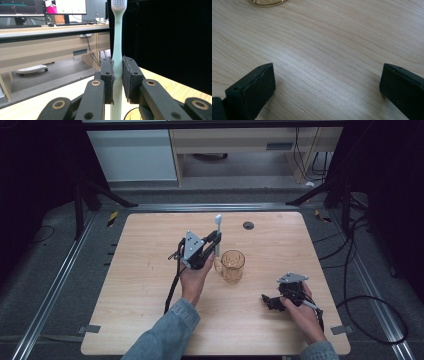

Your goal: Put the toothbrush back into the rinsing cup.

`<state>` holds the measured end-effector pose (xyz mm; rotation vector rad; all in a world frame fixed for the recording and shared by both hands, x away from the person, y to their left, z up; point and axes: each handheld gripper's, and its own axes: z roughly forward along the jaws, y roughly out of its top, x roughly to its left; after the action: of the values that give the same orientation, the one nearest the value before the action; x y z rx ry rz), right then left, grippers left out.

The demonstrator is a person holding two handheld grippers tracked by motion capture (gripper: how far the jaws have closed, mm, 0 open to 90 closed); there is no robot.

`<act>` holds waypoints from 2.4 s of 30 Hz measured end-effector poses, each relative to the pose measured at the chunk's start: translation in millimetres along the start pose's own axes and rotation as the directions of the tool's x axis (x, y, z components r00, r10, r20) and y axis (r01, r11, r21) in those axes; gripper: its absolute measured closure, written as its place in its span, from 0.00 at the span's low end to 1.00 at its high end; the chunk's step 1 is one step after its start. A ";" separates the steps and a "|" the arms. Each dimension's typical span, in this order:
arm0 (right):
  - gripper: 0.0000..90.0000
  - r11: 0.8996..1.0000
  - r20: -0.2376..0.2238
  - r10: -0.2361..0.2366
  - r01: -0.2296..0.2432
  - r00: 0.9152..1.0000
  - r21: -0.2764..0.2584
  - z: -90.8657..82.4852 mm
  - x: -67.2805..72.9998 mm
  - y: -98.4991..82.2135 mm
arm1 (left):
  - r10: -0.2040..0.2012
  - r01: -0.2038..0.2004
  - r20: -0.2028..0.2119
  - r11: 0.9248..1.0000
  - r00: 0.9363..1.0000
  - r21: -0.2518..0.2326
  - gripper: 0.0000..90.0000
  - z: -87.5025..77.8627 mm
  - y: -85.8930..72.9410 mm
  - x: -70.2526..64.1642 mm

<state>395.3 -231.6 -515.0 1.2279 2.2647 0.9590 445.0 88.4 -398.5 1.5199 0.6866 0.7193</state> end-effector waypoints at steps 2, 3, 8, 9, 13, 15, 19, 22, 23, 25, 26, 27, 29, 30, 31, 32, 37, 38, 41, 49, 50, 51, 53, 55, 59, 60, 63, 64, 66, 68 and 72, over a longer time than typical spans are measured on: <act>0.01 1.000 0.000 0.001 -0.001 1.000 0.000 0.0 0.1 0.0 | -0.001 0.001 0.005 1.000 1.000 -0.004 0.87 -0.4 0.0 -0.2; 0.01 1.000 0.000 0.001 -0.001 1.000 0.000 0.0 0.1 0.0 | -0.002 0.002 0.004 1.000 1.000 -0.005 0.87 -0.4 -0.1 -0.2; 0.01 1.000 0.000 0.001 -0.001 1.000 0.000 0.0 0.1 0.0 | -0.011 0.011 0.011 1.000 1.000 -0.010 0.87 0.6 -3.1 -1.3; 0.01 1.000 0.000 0.001 -0.001 1.000 0.000 0.0 0.1 0.0 | -0.015 0.015 0.011 1.000 1.000 -0.012 0.87 0.7 -3.7 -1.3; 0.01 1.000 0.000 0.003 -0.003 1.000 0.000 -0.2 0.5 -0.1 | -0.024 0.024 0.009 1.000 1.000 -0.013 0.87 0.6 -6.9 -0.5; 0.01 1.000 0.000 0.003 -0.003 1.000 0.000 -0.2 0.5 -0.1 | -0.021 0.022 0.009 1.000 1.000 -0.011 0.87 0.3 -7.2 0.4; 0.01 1.000 -0.002 0.004 -0.004 1.000 0.000 -0.2 0.3 -0.1 | -0.019 0.019 0.011 1.000 1.000 -0.003 0.87 1.0 -8.6 2.3; 0.01 1.000 -0.001 0.003 -0.003 1.000 0.000 -0.1 0.2 -0.1 | -0.025 0.025 0.011 1.000 1.000 -0.005 0.87 1.1 -9.9 2.0; 0.01 1.000 -0.002 0.004 -0.004 1.000 0.000 -0.2 0.3 -0.1 | -0.027 0.027 0.011 1.000 1.000 -0.006 0.87 1.1 -10.1 1.7; 0.01 1.000 -0.003 0.004 -0.004 1.000 0.000 -0.2 0.3 -0.1 | -0.035 0.036 0.015 0.999 0.999 -0.009 0.87 1.1 -10.7 0.6; 0.01 1.000 -0.003 0.004 -0.004 1.000 0.000 -0.2 0.3 -0.1 | -0.031 0.031 0.014 0.999 0.999 -0.009 0.87 1.4 -11.0 0.2; 0.01 1.000 -0.003 0.004 -0.004 1.000 0.000 -0.2 0.3 -0.1 | -0.033 0.033 0.015 0.999 0.999 -0.009 0.87 1.8 -11.5 0.4; 0.01 1.000 -0.003 0.004 -0.004 1.000 0.000 -0.2 0.3 -0.1 | -0.040 0.040 0.013 0.999 0.999 -0.009 0.87 2.6 -12.8 0.7; 0.01 1.000 -0.003 0.004 -0.004 1.000 0.000 -0.2 0.3 -0.1 | -0.043 0.043 0.013 0.999 0.999 -0.009 0.87 3.0 -13.6 0.6; 0.01 1.000 -0.003 0.004 -0.004 1.000 0.000 -0.2 0.3 -0.1 | -0.045 0.045 0.014 0.999 0.999 -0.007 0.87 3.2 -14.3 0.7; 0.01 1.000 -0.002 0.002 -0.002 1.000 0.001 -0.2 0.2 -0.1 | -0.041 0.041 0.012 0.999 0.999 -0.007 0.87 3.4 -15.1 0.7; 0.01 1.000 -0.003 0.004 -0.004 1.000 0.000 -0.2 0.3 -0.1 | -0.051 0.051 0.007 0.999 0.999 -0.008 0.87 3.2 -19.6 1.6; 0.01 1.000 -0.002 0.003 -0.003 1.000 0.000 -0.1 0.2 -0.1 | -0.047 0.047 0.005 0.999 0.999 -0.006 0.87 3.5 -22.0 1.4; 0.01 1.000 -0.003 0.004 -0.004 1.000 0.000 -0.2 0.3 -0.1 | -0.053 0.053 0.004 0.999 0.999 0.007 0.87 4.2 -27.8 1.4; 0.01 1.000 -0.001 0.003 -0.003 1.000 0.000 -0.1 0.2 -0.1 | -0.062 0.062 0.001 0.998 0.998 0.018 0.87 3.4 -36.2 1.3; 0.01 1.000 -0.002 0.003 -0.003 1.000 0.000 -0.1 0.2 -0.1 | -0.062 0.062 -0.001 0.998 0.998 0.021 0.87 3.0 -37.2 1.3; 0.01 1.000 -0.001 0.003 -0.003 1.000 0.000 -0.1 0.2 -0.1 | -0.062 0.062 0.000 0.998 0.998 0.021 0.87 2.9 -37.7 1.2; 0.01 1.000 -0.003 0.005 -0.005 1.000 0.000 -0.2 0.3 -0.1 | -0.059 0.060 -0.002 0.998 0.998 0.023 0.87 2.7 -38.4 1.6; 0.01 1.000 -0.002 0.004 -0.004 1.000 0.000 -0.1 0.2 -0.1 | -0.061 0.061 -0.004 0.998 0.998 0.029 0.87 3.5 -39.9 2.9; 0.01 1.000 -0.002 0.003 -0.003 1.000 0.001 -0.1 0.2 -0.1 | -0.059 0.059 -0.003 0.997 0.998 0.039 0.87 4.9 -44.5 4.0; 0.01 1.000 -0.002 0.004 -0.004 1.000 0.000 -0.1 0.2 -0.1 | -0.063 0.063 -0.002 0.997 0.998 0.042 0.87 5.3 -46.0 4.5; 0.01 1.000 -0.002 0.004 -0.004 1.000 0.000 -0.1 0.2 -0.1 | -0.070 0.070 -0.002 0.996 0.998 0.048 0.87 5.5 -48.6 4.5; 0.01 1.000 -0.002 0.003 -0.003 1.000 0.000 -0.1 0.2 -0.2 | -0.066 0.066 -0.002 0.997 0.998 0.049 0.87 5.3 -49.0 4.2; 0.01 1.000 -0.002 0.003 -0.003 1.000 0.001 -0.1 0.2 -0.2 | -0.061 0.061 -0.002 0.997 0.998 0.051 0.87 5.1 -49.7 3.7; 0.01 1.000 -0.002 0.003 -0.003 1.000 0.001 -0.1 0.2 -0.1 | -0.064 0.064 -0.002 0.997 0.998 0.051 0.87 4.2 -50.5 3.3; 0.01 1.000 -0.002 0.003 -0.003 1.000 0.001 -0.1 0.1 -0.2 | -0.063 0.063 -0.004 0.996 0.998 0.058 0.87 2.4 -54.1 3.5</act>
<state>395.1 -231.6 -515.0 1.2317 2.2652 0.9611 448.6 93.2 -452.5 1.5440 0.7595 0.6580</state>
